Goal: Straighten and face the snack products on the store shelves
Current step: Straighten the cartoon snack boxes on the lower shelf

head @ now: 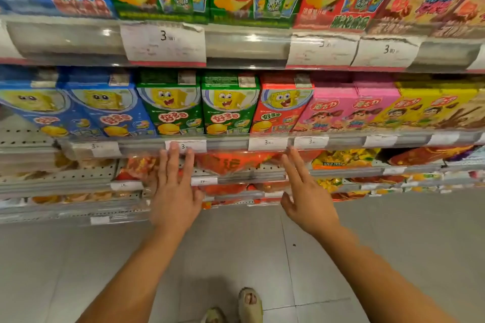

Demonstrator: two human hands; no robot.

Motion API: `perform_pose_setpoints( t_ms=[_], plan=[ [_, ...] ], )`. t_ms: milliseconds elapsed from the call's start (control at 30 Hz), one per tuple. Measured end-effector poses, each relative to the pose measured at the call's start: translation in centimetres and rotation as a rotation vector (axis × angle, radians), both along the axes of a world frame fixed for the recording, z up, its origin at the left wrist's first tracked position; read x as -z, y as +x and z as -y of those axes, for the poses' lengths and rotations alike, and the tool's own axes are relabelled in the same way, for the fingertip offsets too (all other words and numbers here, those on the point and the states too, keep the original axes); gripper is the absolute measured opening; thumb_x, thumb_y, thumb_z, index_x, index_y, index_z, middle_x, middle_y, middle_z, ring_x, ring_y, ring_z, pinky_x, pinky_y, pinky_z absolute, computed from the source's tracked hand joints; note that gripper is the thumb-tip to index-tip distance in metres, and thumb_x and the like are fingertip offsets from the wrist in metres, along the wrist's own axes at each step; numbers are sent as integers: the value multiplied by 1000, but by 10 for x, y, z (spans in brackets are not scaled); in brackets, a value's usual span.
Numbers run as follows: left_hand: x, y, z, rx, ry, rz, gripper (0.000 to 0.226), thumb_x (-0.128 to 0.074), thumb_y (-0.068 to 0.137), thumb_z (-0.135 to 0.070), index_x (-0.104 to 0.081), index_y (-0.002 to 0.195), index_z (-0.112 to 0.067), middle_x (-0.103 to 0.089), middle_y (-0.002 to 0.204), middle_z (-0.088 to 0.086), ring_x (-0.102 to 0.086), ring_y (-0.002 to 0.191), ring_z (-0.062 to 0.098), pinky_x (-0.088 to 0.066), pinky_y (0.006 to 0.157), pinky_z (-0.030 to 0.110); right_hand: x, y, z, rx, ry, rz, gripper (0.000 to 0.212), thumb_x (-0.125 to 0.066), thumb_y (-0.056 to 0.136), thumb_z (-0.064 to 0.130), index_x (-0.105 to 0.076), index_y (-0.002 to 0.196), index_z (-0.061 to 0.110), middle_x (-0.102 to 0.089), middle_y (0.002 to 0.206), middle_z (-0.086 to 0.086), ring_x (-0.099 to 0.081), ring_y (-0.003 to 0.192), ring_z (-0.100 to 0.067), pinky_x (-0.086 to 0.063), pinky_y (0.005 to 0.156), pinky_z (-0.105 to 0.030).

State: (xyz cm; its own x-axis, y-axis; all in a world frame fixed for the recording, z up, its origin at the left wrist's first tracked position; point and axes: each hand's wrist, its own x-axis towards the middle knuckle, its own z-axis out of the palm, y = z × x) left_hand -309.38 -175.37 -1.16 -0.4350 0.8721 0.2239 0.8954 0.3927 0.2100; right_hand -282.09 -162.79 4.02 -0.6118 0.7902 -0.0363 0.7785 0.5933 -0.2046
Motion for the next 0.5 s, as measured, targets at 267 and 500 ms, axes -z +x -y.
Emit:
perform_pose_setpoints(
  t_ms=[267, 500],
  plan=[
    [28, -6, -9, 4, 249, -73, 87, -57, 85, -21, -18, 162, -18, -5, 170, 11, -4, 157, 34, -29, 115, 67, 127, 6, -11, -86, -80, 147, 83, -60, 93, 28, -16, 162, 13, -17, 169, -9, -18, 155, -30, -26, 124, -49],
    [59, -11, -26, 55, 577, -275, 80, -61, 77, 3, -38, 153, -2, -24, 161, 28, -20, 151, 47, -23, 123, 55, 231, -9, -24, -46, 160, 45, 93, -66, 82, 23, -19, 161, 11, 1, 171, -10, 5, 157, -30, -8, 126, -49]
  ],
)
